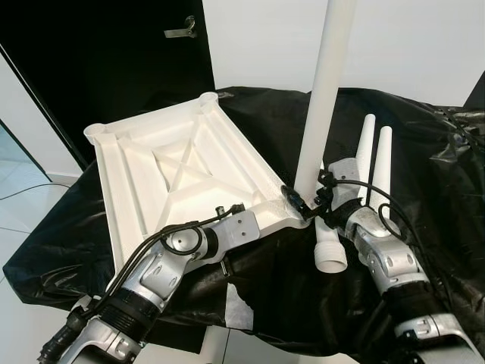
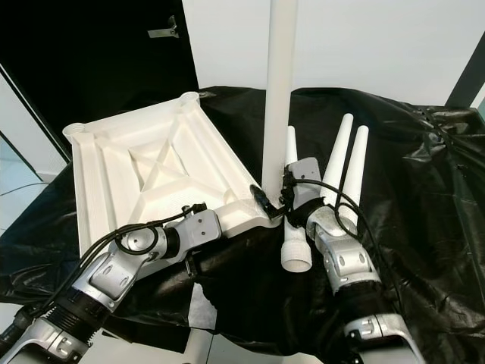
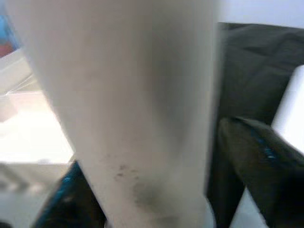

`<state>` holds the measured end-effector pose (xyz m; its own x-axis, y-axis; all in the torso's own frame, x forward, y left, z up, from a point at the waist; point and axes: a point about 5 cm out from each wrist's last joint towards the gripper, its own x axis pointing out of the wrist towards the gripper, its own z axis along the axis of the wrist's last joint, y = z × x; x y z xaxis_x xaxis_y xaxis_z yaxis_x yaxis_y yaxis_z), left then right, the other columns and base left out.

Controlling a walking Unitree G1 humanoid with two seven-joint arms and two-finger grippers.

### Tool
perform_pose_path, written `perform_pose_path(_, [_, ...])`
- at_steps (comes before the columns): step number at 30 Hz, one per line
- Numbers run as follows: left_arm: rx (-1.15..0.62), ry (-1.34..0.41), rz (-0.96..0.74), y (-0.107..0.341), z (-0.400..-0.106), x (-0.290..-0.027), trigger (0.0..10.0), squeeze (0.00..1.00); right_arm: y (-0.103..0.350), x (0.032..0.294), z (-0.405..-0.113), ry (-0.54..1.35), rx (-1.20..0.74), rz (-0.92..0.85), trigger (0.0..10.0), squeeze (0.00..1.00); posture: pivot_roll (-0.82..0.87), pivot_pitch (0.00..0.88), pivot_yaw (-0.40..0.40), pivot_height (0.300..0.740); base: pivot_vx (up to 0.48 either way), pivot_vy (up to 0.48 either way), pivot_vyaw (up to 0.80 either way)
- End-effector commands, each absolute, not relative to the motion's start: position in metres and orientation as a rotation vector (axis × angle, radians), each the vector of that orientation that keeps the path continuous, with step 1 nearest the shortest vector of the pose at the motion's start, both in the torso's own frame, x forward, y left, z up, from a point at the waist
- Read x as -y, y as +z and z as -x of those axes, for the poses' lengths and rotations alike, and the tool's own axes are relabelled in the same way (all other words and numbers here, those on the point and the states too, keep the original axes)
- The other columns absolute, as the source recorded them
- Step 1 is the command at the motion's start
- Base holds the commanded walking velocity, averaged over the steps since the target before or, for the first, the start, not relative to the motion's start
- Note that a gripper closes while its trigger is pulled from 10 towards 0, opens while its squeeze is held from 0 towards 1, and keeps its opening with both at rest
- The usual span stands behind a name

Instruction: Building children table

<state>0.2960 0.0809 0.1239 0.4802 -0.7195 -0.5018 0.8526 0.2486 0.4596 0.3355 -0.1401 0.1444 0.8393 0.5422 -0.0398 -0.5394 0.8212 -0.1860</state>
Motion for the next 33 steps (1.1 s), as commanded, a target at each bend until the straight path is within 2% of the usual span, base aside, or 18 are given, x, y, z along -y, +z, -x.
perform_pose_path(1, [-0.187, -1.063, -0.813, 0.129, -0.301, -0.085, 10.0, 0.00, 0.138, 0.135, -0.336, 0.641, -0.012, 0.219, 0.0, 0.00, 0.00, 0.000, 0.063, 0.740, 0.000, 0.000, 0.00])
perform_pose_path(9, [-0.187, -1.064, -0.821, 0.129, -0.301, -0.086, 10.0, 0.00, 0.135, 0.136, -0.336, 0.715, -0.022, 0.241, 0.0, 0.00, 0.01, 0.000, 0.063, 0.740, 0.000, 0.000, 0.00])
perform_pose_path(16, [-0.186, -1.066, -0.819, 0.129, -0.301, -0.085, 10.0, 0.00, 0.136, 0.137, -0.339, 0.661, -0.027, 0.192, 0.0, 0.00, 0.01, 0.000, 0.065, 0.740, 0.000, 0.000, 0.00])
perform_pose_path(17, [-0.184, -1.068, -0.819, 0.129, -0.301, -0.084, 10.0, 0.00, 0.136, 0.137, -0.339, 0.639, -0.027, 0.174, 0.6, 0.00, 0.02, 0.000, 0.063, 0.740, 0.000, 0.000, 0.00])
perform_pose_path(18, [-0.184, -1.068, -0.819, 0.129, -0.301, -0.084, 10.0, 0.00, 0.136, 0.137, -0.339, 0.639, -0.027, 0.174, 0.6, 0.00, 0.02, 0.000, 0.063, 0.740, 0.000, 0.000, 0.00])
perform_pose_path(19, [-0.181, -1.070, -0.818, 0.130, -0.301, -0.083, 10.0, 0.00, 0.136, 0.135, -0.340, 0.609, -0.027, 0.163, 9.6, 0.00, 0.02, 0.000, 0.062, 0.740, 0.000, 0.000, 0.00])
perform_pose_path(20, [-0.179, -1.069, -0.819, 0.130, -0.301, -0.083, 10.0, 0.00, 0.135, 0.133, -0.339, 0.571, -0.029, 0.145, 10.0, 0.00, 0.02, 0.000, 0.057, 0.740, 0.000, 0.000, 0.00])
perform_pose_path(24, [-0.178, -1.068, -0.818, 0.131, -0.301, -0.083, 10.0, 0.00, 0.134, 0.130, -0.340, 0.471, -0.041, 0.119, 10.0, 0.00, 0.02, 0.000, 0.055, 0.740, 0.000, 0.000, 0.00])
perform_pose_path(26, [-0.177, -1.068, -0.817, 0.130, -0.300, -0.082, 10.0, 0.00, 0.131, 0.132, -0.341, 0.339, -0.061, 0.095, 10.0, 0.00, 0.02, 0.000, 0.048, 0.740, 0.000, 0.000, 0.00])
perform_pose_path(27, [-0.177, -1.068, -0.817, 0.130, -0.300, -0.082, 10.0, 0.00, 0.131, 0.132, -0.341, 0.339, -0.061, 0.095, 10.0, 0.00, 0.02, 0.000, 0.048, 0.740, 0.000, 0.000, 0.00])
perform_pose_path(28, [-0.177, -1.067, -0.816, 0.130, -0.300, -0.082, 10.0, 0.00, 0.129, 0.134, -0.340, 0.210, -0.065, 0.098, 10.0, 0.00, 0.02, 0.000, 0.044, 0.740, 0.000, 0.000, 0.00])
perform_pose_path(33, [-0.177, -1.068, -0.816, 0.130, -0.300, -0.082, 10.0, 0.00, 0.129, 0.131, -0.339, 0.053, -0.066, 0.095, 10.0, 0.00, 0.02, 0.000, 0.042, 0.740, 0.000, 0.000, 0.00])
